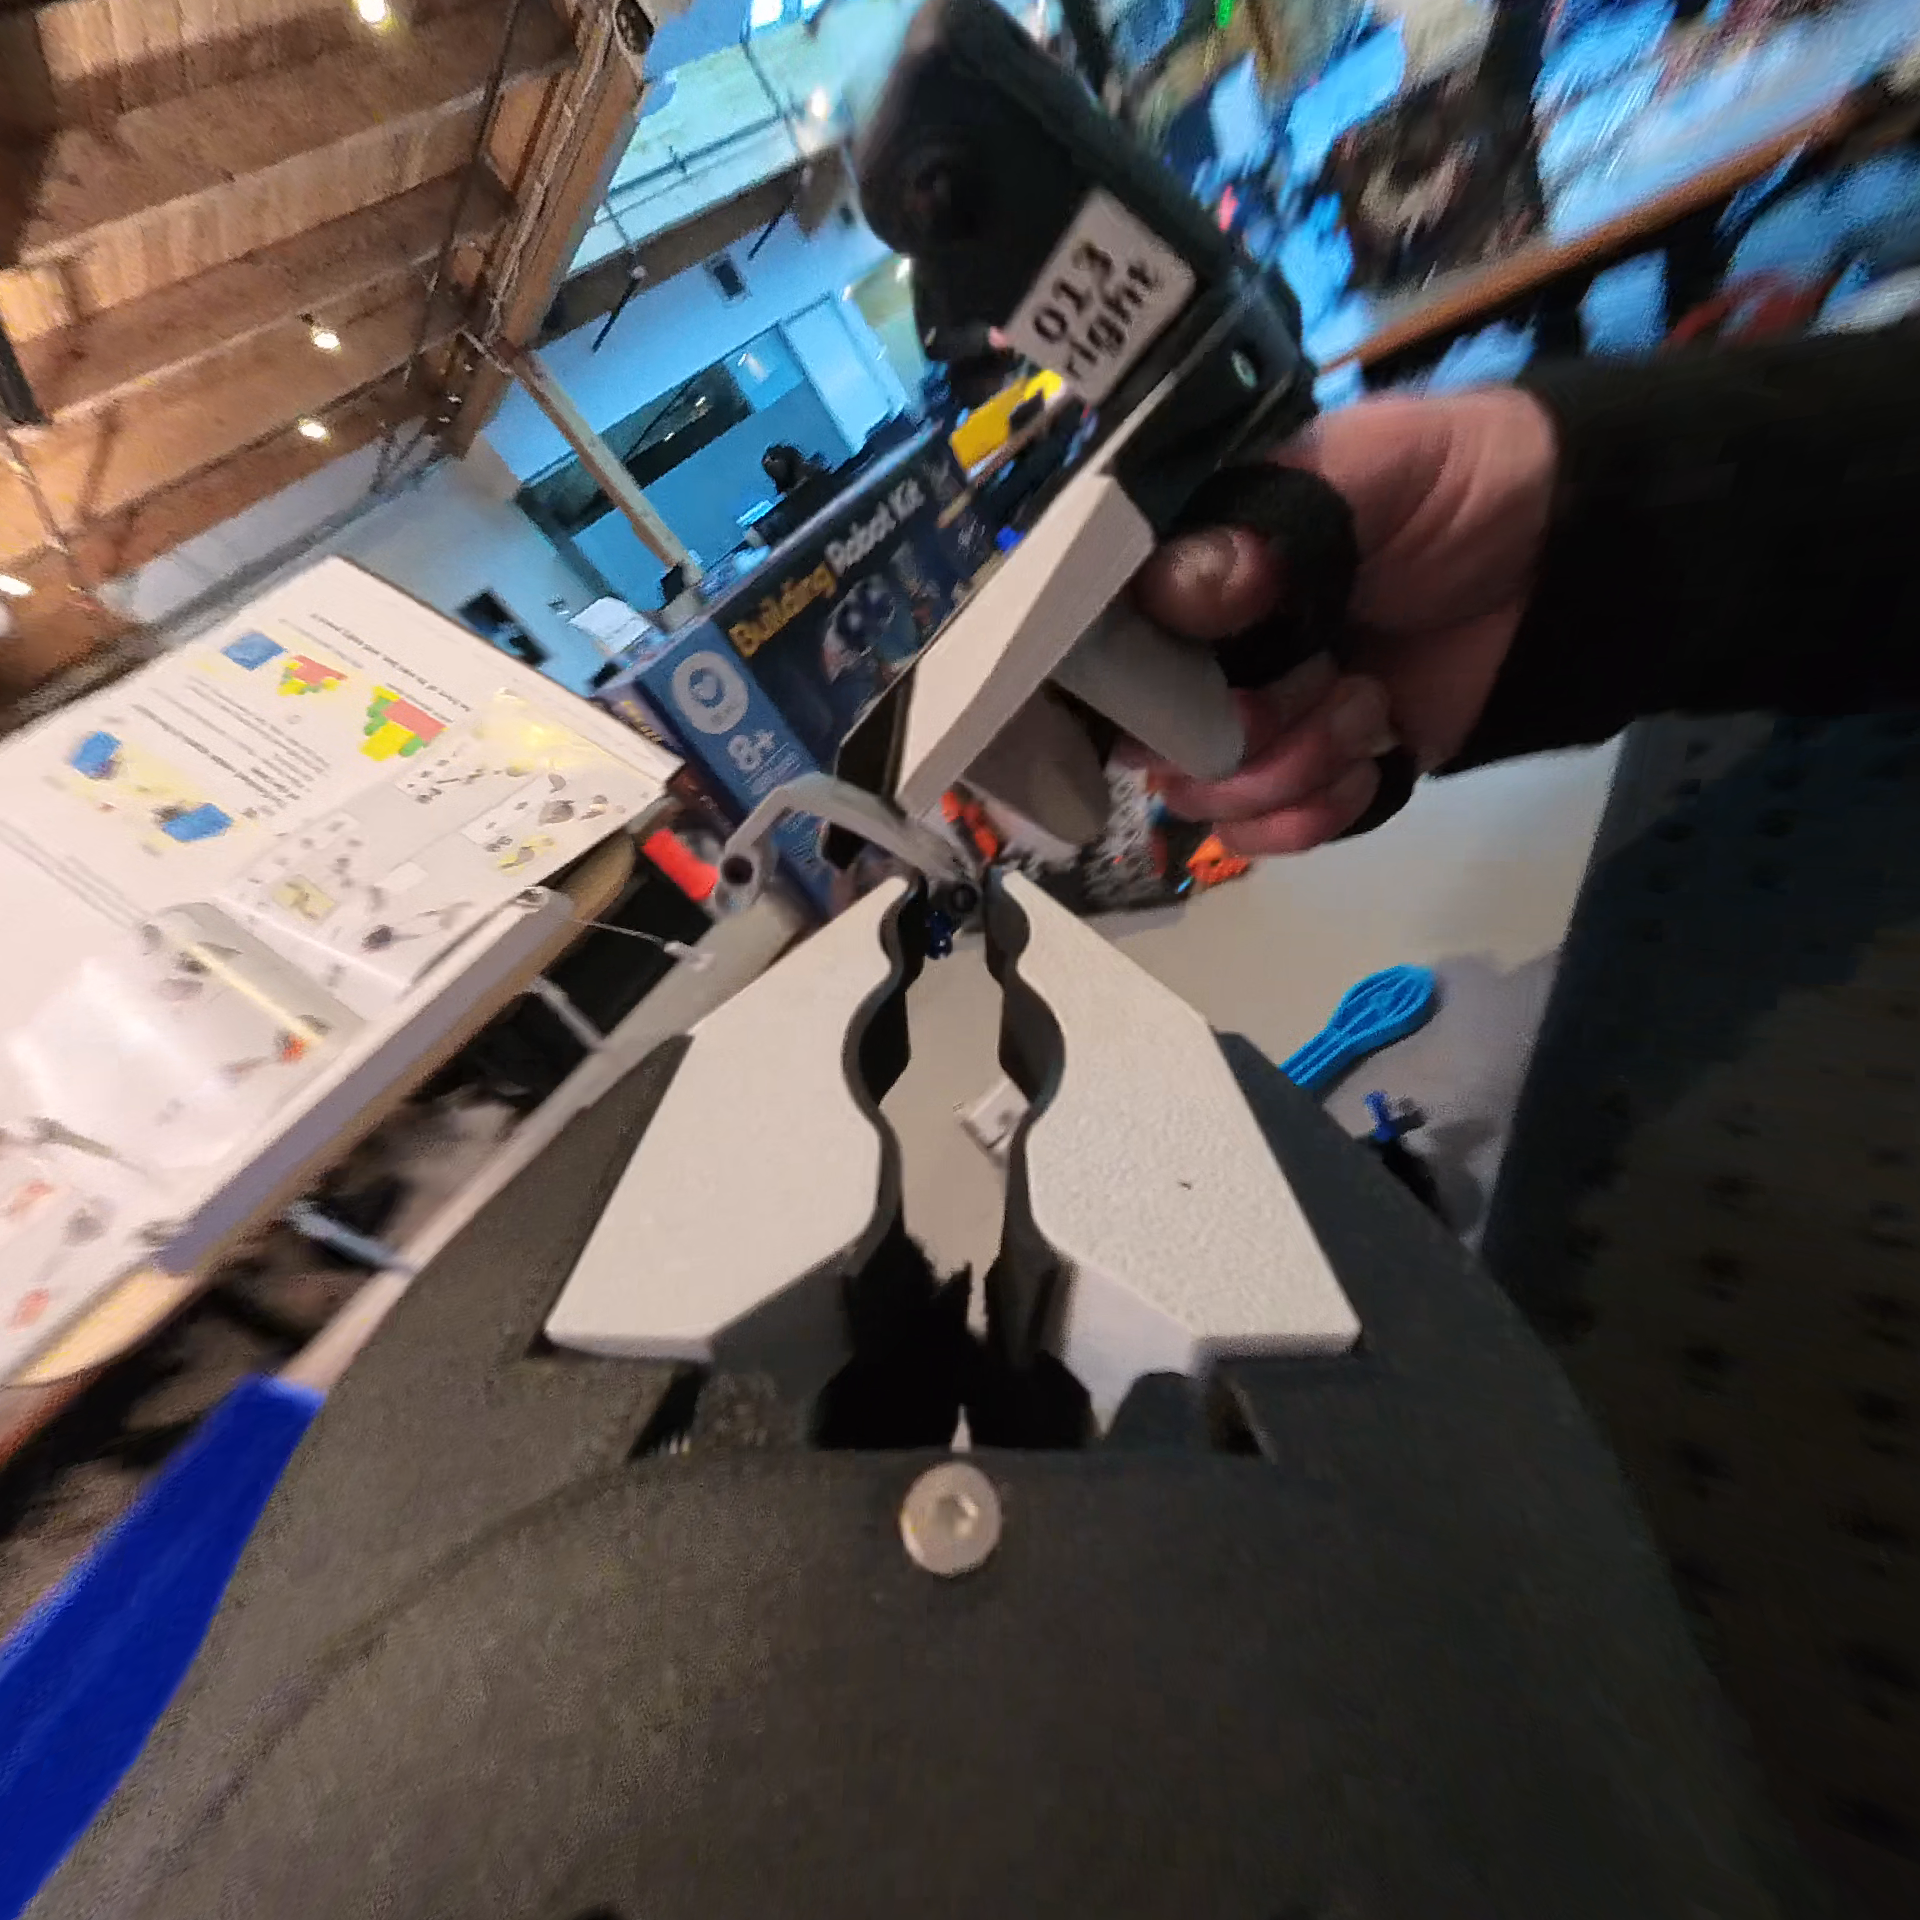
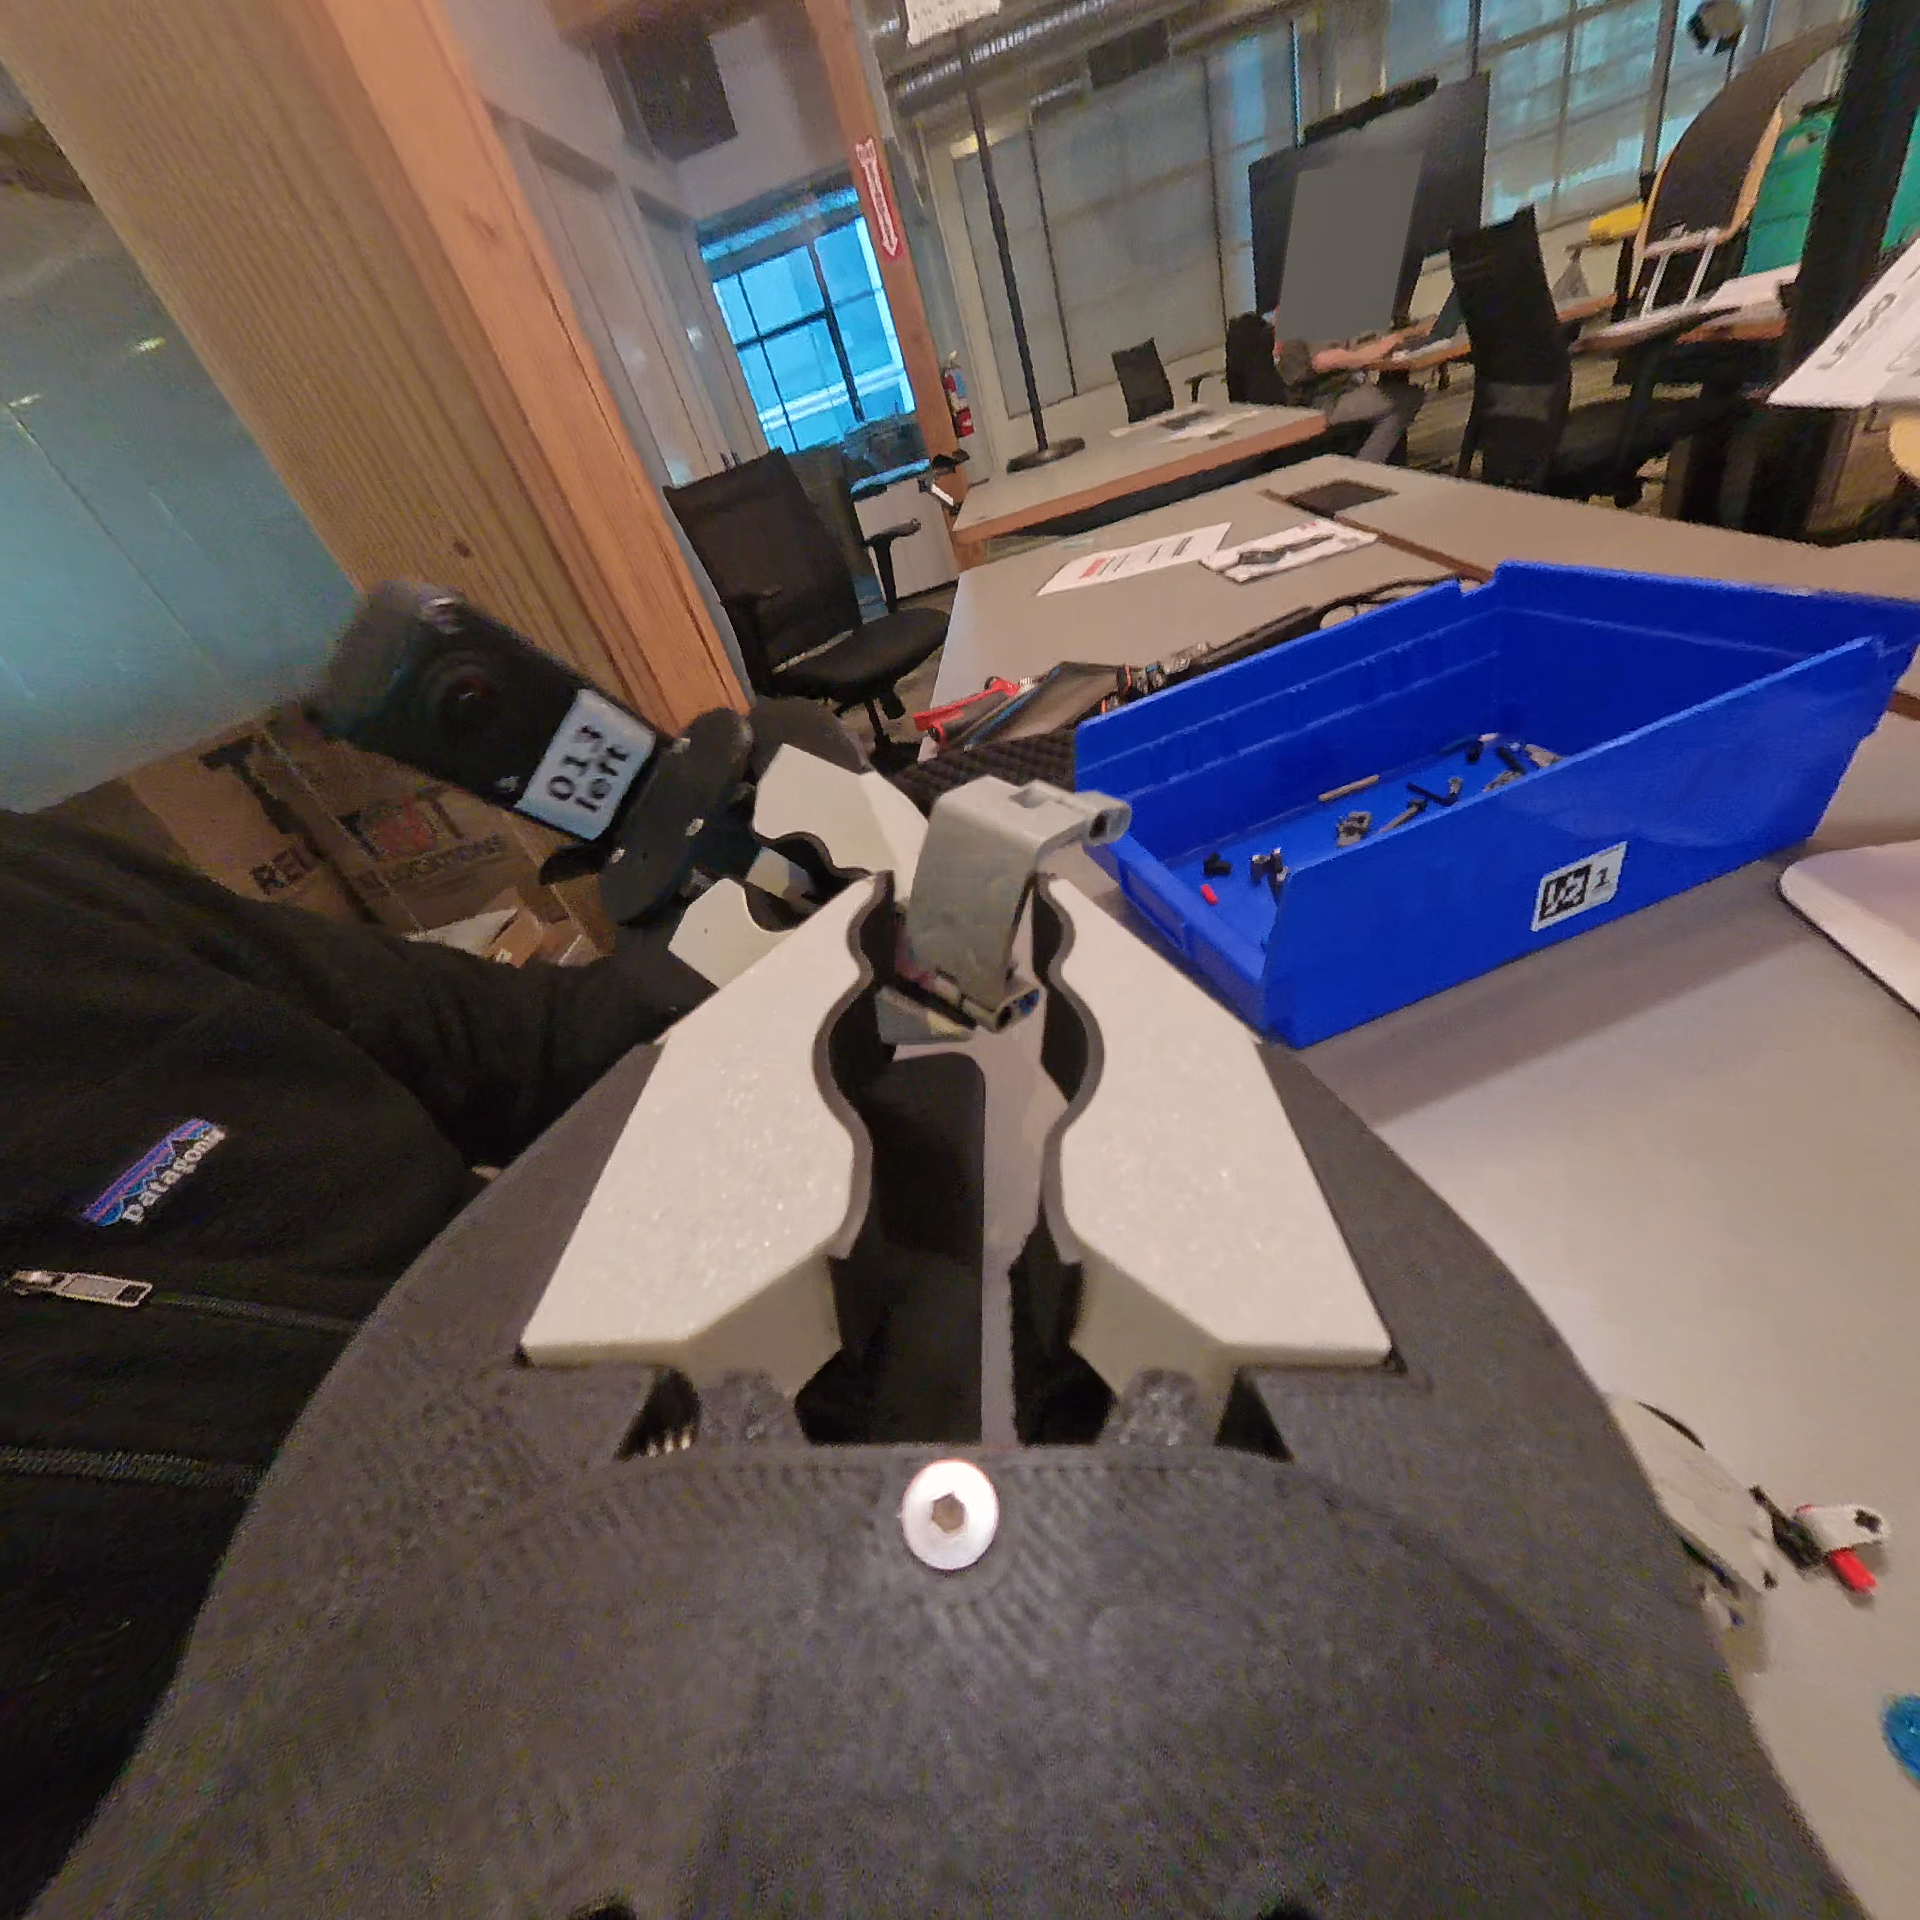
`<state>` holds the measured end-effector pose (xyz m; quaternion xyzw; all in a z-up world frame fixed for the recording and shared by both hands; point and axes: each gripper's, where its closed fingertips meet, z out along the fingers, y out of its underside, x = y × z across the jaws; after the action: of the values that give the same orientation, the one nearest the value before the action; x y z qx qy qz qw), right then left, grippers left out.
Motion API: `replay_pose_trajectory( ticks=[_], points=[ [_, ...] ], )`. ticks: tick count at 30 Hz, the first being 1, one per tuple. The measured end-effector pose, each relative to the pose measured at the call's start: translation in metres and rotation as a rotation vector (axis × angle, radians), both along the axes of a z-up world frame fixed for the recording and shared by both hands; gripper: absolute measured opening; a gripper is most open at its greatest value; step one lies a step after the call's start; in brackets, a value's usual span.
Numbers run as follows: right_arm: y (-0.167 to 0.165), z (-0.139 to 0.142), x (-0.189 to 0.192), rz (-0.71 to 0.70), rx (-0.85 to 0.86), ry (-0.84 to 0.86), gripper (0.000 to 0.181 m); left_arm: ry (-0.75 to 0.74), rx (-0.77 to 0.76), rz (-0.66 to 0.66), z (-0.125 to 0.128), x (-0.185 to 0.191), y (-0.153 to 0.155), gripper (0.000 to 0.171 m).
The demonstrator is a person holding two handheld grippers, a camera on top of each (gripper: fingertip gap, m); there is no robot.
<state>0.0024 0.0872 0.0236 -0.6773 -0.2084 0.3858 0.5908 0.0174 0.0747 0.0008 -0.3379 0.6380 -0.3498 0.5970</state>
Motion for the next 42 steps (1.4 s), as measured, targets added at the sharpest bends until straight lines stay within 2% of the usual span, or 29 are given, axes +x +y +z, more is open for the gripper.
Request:
replay_pose_trajectory(
  ticks=[3, 6, 9, 14, 16, 18, 21, 24, 30, 32, 35, 36, 39, 42],
  points=[
    [-0.004, 0.01, 0.006, -0.051, 0.074, -0.041, 0.029, -0.057, -0.283, -0.175, 0.013, -0.013, 0.001, 0.007],
    [-0.007, 0.012, 0.005, -0.124, 0.185, -0.221, 0.038, -0.096, -0.552, -0.392, 0.029, -0.028, 0.003, 0.008],
    [-0.005, 0.005, -0.002, -0.186, 0.276, -0.454, 0.052, -0.091, -0.691, -0.529, 0.033, -0.036, 0.001, 0.007],
    [0.001, 0.001, -0.013, -0.231, 0.388, -0.699, 0.049, -0.061, -0.891, -0.722, 0.036, -0.044, -0.008, 0.007],
    [0.001, 0.003, -0.014, -0.231, 0.393, -0.724, 0.046, -0.071, -0.94, -0.784, 0.04, -0.05, -0.008, 0.007],
    [-0.002, 0.009, -0.017, -0.191, 0.381, -0.666, 0.038, -0.068, -0.976, -0.844, 0.04, -0.055, -0.007, 0.007],
    [-0.002, 0.014, -0.018, -0.141, 0.332, -0.569, 0.036, -0.073, -1.002, -0.904, 0.039, -0.06, -0.007, 0.007],
    [0.005, 0.011, -0.018, -0.148, 0.31, -0.56, 0.03, -0.074, -1.028, -0.944, 0.039, -0.061, -0.007, 0.007],
    [0.01, 0.008, -0.029, -0.159, 0.372, -0.635, 0.0, -0.04, -1.039, -0.98, 0.038, -0.061, -0.015, 0.007],
    [0.011, 0.007, -0.029, -0.192, 0.422, -0.727, 0.001, -0.019, -1.045, -0.982, 0.035, -0.061, -0.015, 0.007],
    [0.011, 0.008, -0.021, -0.266, 0.583, -0.966, 0.0, 0.056, -1.092, -0.942, 0.025, -0.053, -0.014, 0.007],
    [0.012, 0.005, -0.02, -0.27, 0.584, -1.001, 0.0, 0.067, -1.094, -0.92, 0.021, -0.05, -0.013, 0.008],
    [0.016, 0.001, -0.014, -0.244, 0.486, -0.91, 0.0, 0.048, -1.077, -0.841, 0.016, -0.047, -0.006, 0.017],
    [0.016, 0.002, -0.007, -0.175, 0.389, -0.692, 0.0, 0.047, -0.987, -0.736, 0.012, -0.045, -0.006, 0.032]
  ],
)
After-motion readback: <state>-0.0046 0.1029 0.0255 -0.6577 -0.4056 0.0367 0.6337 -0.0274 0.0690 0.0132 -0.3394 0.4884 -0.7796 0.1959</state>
